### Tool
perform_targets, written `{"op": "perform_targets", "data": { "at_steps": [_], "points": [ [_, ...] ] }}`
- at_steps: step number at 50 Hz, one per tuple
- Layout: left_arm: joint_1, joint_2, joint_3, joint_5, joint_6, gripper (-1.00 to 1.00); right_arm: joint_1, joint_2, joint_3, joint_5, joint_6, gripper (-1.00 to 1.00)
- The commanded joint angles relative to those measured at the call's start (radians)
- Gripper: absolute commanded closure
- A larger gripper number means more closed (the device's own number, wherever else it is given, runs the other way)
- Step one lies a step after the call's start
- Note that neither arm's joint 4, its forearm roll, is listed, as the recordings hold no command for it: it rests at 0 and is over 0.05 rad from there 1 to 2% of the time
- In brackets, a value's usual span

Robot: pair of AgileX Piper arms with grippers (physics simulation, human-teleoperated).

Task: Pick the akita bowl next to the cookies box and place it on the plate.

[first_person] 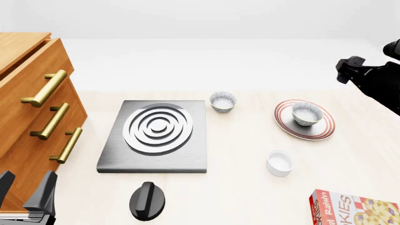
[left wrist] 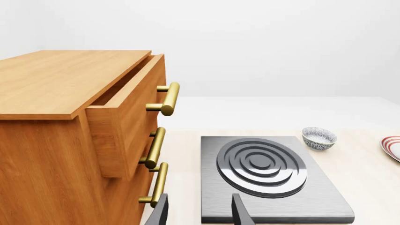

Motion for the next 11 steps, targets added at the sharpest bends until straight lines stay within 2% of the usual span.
{"op": "perform_targets", "data": {
  "at_steps": [1, 2, 4, 5, 6, 7, 8, 10, 11],
  "points": [
    [0.000, 0.000, 0.000, 0.000, 0.000, -1.00, -0.001, -0.457, 0.013, 0.151, 0.013, -1.00],
    [0.000, 0.000, 0.000, 0.000, 0.000, -1.00, -0.008, -0.492, -0.011, 0.175, 0.000, -1.00],
    [0.000, 0.000, 0.000, 0.000, 0.000, -1.00, -0.022, -0.501, -0.017, 0.178, -0.015, -1.00],
    [0.000, 0.000, 0.000, 0.000, 0.000, -1.00, -0.018, -0.558, -0.015, 0.162, -0.026, -1.00],
    [0.000, 0.000, 0.000, 0.000, 0.000, -1.00, -0.019, -0.602, -0.015, 0.157, -0.009, -1.00],
    [0.000, 0.000, 0.000, 0.000, 0.000, -1.00, -0.002, -0.653, -0.001, 0.132, 0.045, -1.00],
    [0.000, 0.000, 0.000, 0.000, 0.000, -1.00, 0.021, -0.684, 0.007, 0.112, 0.126, -1.00],
    [0.000, 0.000, 0.000, 0.000, 0.000, -1.00, 0.072, -0.764, -0.037, 0.108, 0.058, -1.00],
    [0.000, 0.000, 0.000, 0.000, 0.000, -1.00, 0.038, -0.834, -0.048, 0.096, 0.047, -1.00]
  ]
}}
